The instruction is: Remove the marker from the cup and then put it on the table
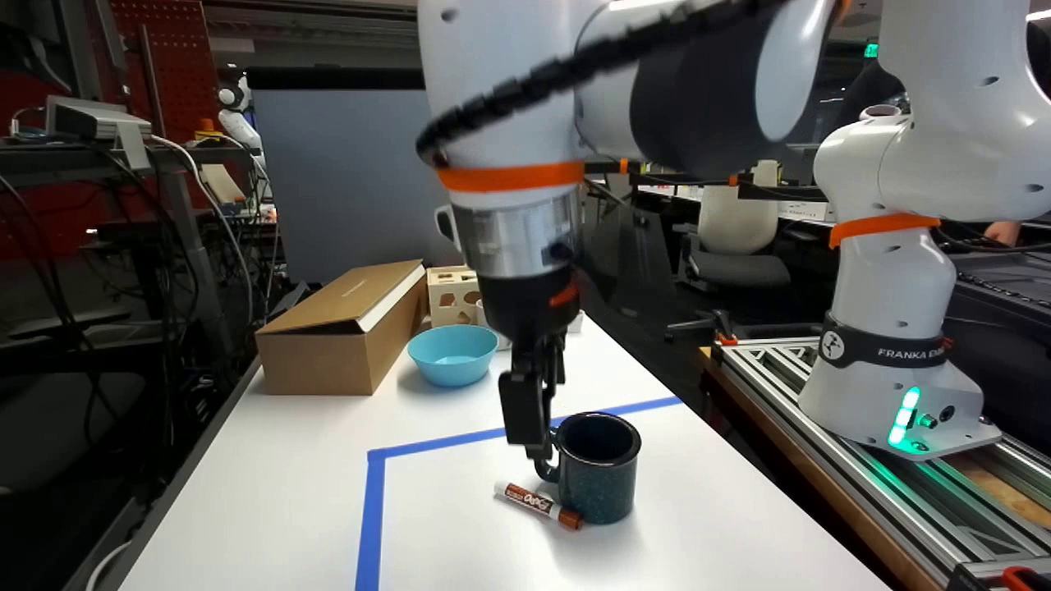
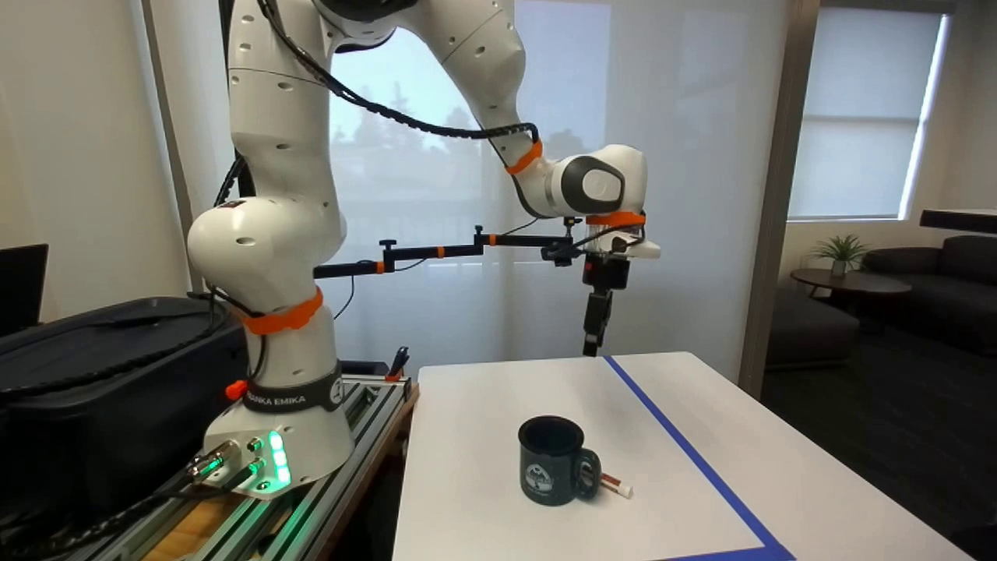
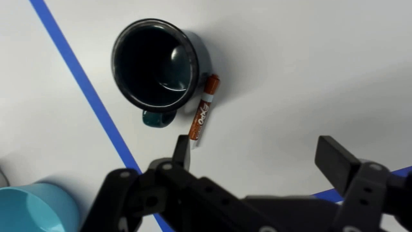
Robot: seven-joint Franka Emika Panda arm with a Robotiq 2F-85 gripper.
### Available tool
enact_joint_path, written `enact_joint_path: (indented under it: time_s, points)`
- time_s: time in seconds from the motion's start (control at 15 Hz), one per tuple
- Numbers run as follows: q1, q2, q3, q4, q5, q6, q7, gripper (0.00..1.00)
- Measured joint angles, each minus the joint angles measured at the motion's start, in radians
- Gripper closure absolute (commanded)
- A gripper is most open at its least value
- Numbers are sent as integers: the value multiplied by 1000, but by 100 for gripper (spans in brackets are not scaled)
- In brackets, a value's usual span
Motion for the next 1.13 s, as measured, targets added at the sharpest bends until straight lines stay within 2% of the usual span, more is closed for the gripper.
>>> enact_joint_path:
  time_s: [0.27,0.53,1.13]
  points:
    - [2,-113,-50,78,115,-262,-300,0]
    - [-1,-155,-126,134,143,-458,-558,0]
    - [0,-154,-135,141,145,-479,-599,0]
